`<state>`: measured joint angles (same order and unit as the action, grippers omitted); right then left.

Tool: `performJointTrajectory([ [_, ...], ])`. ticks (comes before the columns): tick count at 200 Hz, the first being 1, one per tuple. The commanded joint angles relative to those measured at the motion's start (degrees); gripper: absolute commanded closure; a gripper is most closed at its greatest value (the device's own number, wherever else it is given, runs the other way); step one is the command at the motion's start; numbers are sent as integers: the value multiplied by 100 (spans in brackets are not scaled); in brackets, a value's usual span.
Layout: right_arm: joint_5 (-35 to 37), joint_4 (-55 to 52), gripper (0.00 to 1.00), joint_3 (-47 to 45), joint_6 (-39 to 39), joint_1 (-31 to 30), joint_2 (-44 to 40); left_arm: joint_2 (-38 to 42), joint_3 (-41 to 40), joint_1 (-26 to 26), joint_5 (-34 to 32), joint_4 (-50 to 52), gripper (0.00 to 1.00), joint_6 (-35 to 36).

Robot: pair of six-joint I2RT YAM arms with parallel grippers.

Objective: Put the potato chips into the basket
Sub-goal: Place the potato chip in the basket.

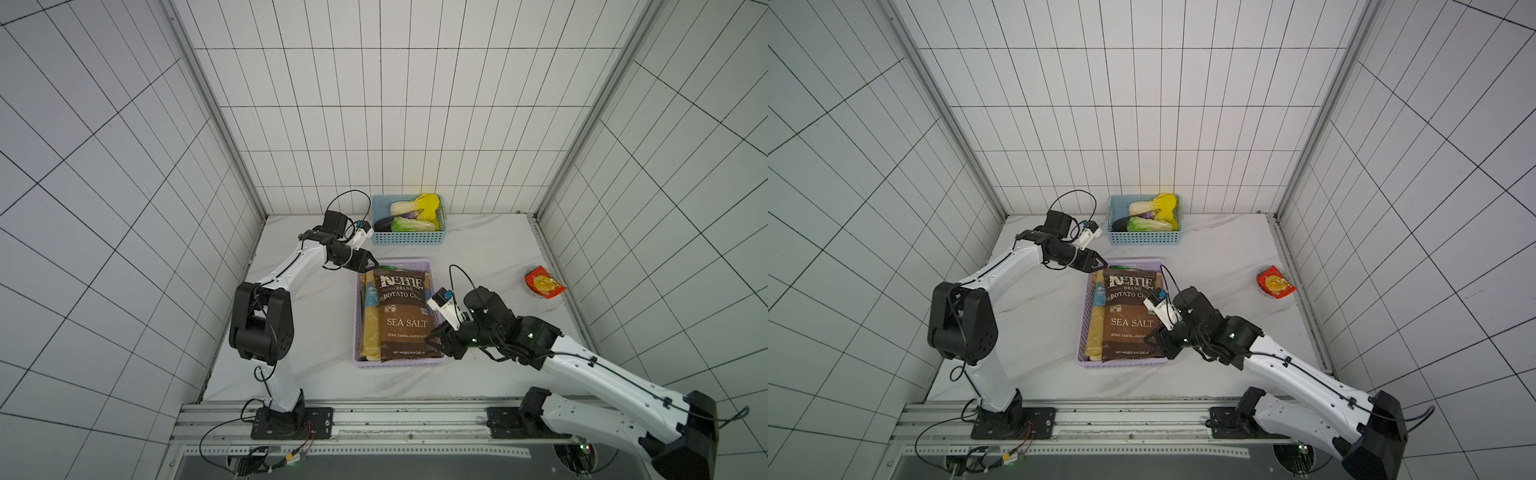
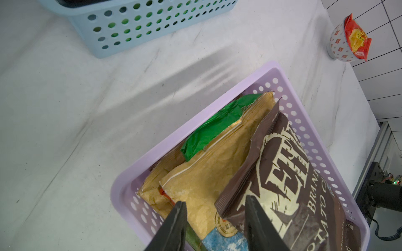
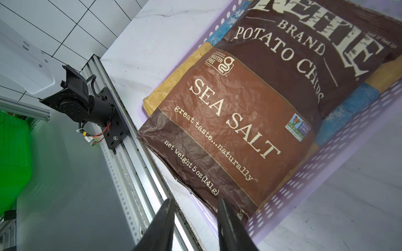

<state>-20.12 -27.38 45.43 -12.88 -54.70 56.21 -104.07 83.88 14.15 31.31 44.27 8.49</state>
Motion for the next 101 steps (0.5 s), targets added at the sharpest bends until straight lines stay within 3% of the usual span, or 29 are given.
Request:
performJointTrajectory([
  [1, -23, 13, 64, -25, -82, 60, 30, -120, 96, 20, -50, 7, 57, 130],
  [51, -62, 37, 65, -60, -126, 60, 52, -268, 153, 26, 50, -86, 56, 223],
  [101, -86, 101, 65, -122, -179, 95, 93, -367, 190, 43, 300, -39, 62, 328],
])
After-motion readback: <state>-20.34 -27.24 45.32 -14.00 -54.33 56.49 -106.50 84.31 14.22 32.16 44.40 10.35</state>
